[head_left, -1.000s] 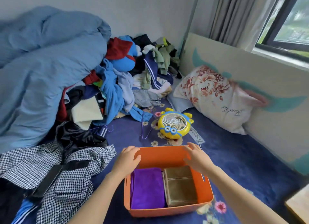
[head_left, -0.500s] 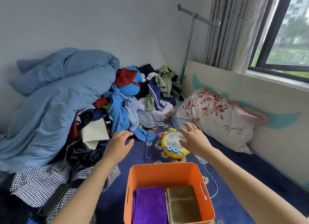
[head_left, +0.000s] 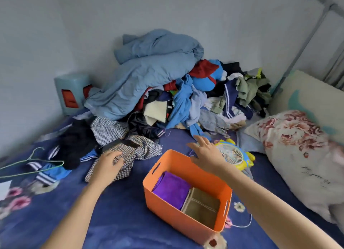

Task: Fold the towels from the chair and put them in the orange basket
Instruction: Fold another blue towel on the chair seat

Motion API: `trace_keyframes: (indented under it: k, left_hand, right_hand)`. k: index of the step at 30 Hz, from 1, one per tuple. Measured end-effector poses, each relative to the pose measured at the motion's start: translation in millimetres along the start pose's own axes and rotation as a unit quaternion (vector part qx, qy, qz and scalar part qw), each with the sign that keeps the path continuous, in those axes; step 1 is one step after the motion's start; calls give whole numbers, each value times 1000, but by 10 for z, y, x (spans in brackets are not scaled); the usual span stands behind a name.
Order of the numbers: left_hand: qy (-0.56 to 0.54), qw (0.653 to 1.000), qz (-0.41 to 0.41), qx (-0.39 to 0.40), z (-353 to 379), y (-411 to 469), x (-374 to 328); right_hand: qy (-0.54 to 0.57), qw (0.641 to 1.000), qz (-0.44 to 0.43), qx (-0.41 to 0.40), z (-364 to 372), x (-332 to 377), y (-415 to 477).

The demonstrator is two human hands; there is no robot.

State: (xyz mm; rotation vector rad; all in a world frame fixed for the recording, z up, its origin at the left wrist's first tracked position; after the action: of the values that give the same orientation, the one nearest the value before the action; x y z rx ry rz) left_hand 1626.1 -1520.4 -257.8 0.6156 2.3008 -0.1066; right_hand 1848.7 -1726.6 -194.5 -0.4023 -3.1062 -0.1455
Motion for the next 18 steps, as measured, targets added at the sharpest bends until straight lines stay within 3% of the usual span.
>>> trace_keyframes:
  k: [7,11,16,18]
  left_hand:
    - [15,984,-149,-93,-681,-1462,831]
    - [60,950,-255,-170,-1433,-2438,1471]
    - [74,887,-365,-274,-2063,-3586,1859]
    - [52,868,-412,-272,-2160,-3951,1955]
  right_hand:
    - [26,980,-183,70,343,1047,50]
    - [43,940,-330,75,398,2138,7]
    - [25,889,-451,81,405,3294,-167]
    - [7,875,-474,95,382,3679,-243]
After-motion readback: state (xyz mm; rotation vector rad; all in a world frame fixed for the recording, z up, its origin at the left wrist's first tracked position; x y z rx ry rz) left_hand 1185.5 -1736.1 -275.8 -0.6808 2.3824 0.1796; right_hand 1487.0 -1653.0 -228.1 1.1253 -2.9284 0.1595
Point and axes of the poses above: each hand's wrist, its own y-axis towards the middle knuckle, its own z-axis out of the palm, x = y × z, the point moved 2 cm from there along y, towards the middle knuckle, and after that the axes turned 10 degrees about -z, right-handed, at the moved point
